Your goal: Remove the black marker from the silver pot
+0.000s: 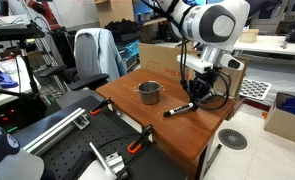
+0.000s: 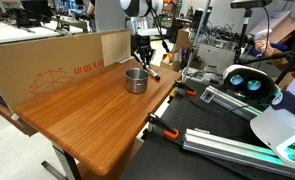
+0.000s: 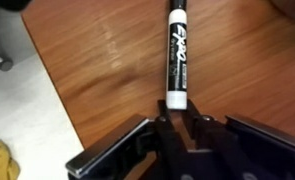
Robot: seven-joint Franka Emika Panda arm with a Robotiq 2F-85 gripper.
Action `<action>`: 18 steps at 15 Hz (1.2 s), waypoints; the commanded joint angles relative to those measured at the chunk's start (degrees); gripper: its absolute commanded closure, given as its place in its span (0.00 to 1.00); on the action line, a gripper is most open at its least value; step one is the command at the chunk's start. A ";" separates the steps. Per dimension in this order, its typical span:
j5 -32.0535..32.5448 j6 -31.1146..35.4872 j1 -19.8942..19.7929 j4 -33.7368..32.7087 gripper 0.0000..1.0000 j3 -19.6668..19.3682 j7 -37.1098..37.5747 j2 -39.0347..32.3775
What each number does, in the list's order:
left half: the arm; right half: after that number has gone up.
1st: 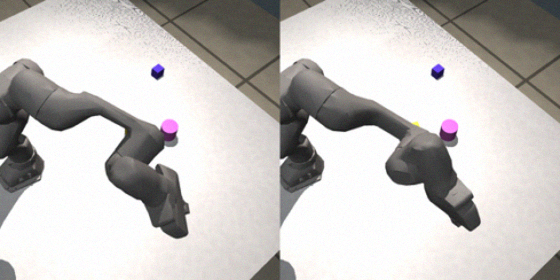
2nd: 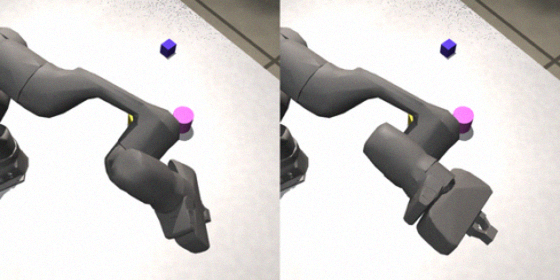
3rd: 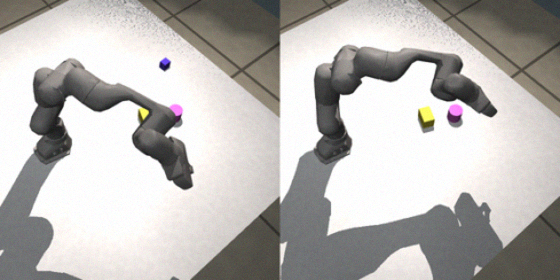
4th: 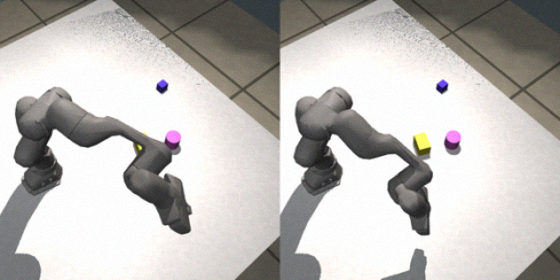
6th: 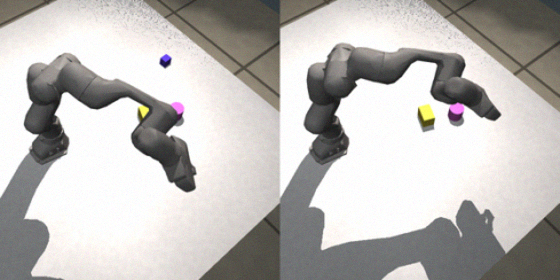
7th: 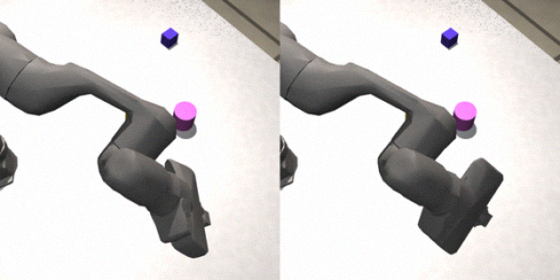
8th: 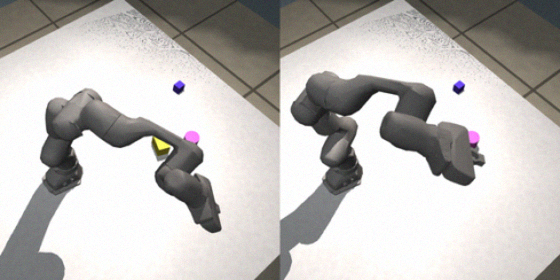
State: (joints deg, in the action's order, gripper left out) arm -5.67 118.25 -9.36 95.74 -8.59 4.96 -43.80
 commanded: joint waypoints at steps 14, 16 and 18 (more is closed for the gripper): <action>2.82 -1.52 0.72 -3.97 0.00 0.16 1.43 -0.93; 2.87 -1.31 1.25 -3.49 0.00 0.17 1.80 0.45; 2.94 -0.64 1.90 -2.56 0.00 0.46 1.70 2.62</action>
State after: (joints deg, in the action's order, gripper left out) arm -3.63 118.00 -8.21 91.66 -8.45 5.73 -44.30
